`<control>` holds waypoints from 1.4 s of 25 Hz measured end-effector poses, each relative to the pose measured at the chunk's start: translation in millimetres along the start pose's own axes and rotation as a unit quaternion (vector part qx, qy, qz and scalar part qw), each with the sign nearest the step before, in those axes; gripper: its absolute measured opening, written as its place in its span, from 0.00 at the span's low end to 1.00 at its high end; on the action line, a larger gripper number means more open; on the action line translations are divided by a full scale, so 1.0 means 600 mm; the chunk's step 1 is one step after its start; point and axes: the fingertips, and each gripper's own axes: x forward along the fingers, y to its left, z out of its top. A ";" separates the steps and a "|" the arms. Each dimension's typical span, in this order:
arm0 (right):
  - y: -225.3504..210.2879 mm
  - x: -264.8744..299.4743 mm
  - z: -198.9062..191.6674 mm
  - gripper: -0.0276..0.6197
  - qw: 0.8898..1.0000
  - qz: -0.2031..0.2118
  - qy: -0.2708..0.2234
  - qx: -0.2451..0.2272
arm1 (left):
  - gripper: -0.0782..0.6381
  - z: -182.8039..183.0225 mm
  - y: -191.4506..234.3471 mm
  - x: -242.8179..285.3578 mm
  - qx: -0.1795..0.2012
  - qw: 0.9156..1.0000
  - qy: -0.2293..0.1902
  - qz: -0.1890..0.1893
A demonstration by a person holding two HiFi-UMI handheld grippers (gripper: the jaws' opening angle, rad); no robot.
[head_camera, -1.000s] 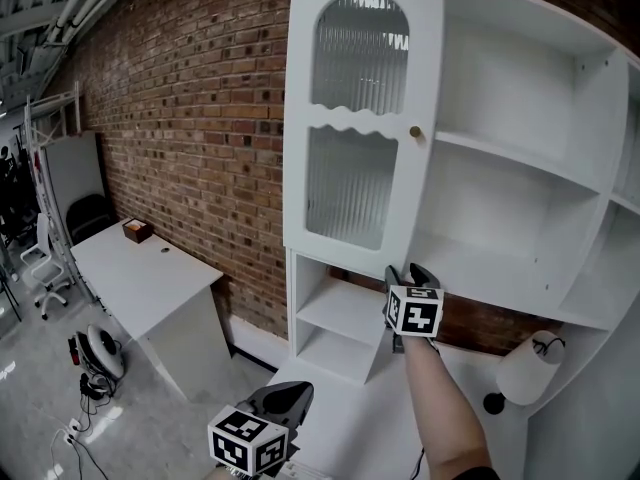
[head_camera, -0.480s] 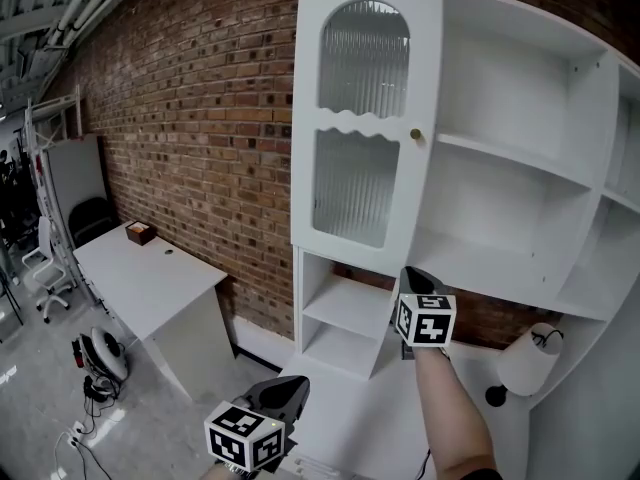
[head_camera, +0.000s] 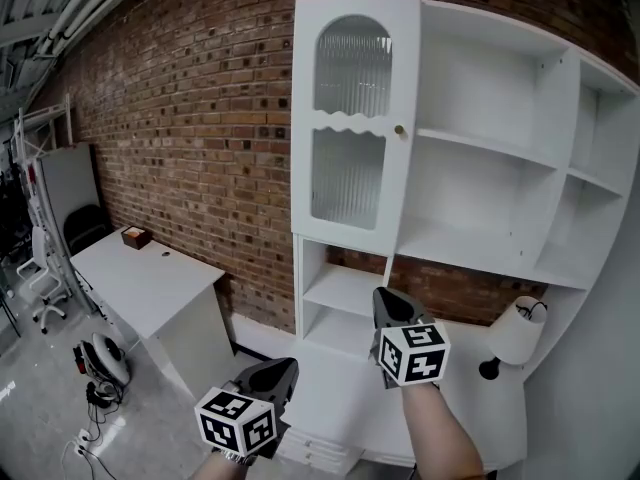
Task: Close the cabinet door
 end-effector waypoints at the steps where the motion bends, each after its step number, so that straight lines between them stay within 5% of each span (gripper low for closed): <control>1: 0.017 -0.018 -0.003 0.08 1.000 0.001 0.000 0.004 | 0.12 0.003 -0.001 -0.012 -0.001 1.000 -0.003 0.000; 17: 0.263 -0.315 -0.062 0.08 1.000 -0.003 0.010 0.023 | 0.12 -0.044 -0.090 -0.232 -0.017 0.999 -0.002 -0.038; 35: 0.307 -0.399 -0.096 0.09 0.999 0.004 0.028 0.035 | 0.12 -0.061 -0.105 -0.292 -0.023 0.999 -0.001 -0.022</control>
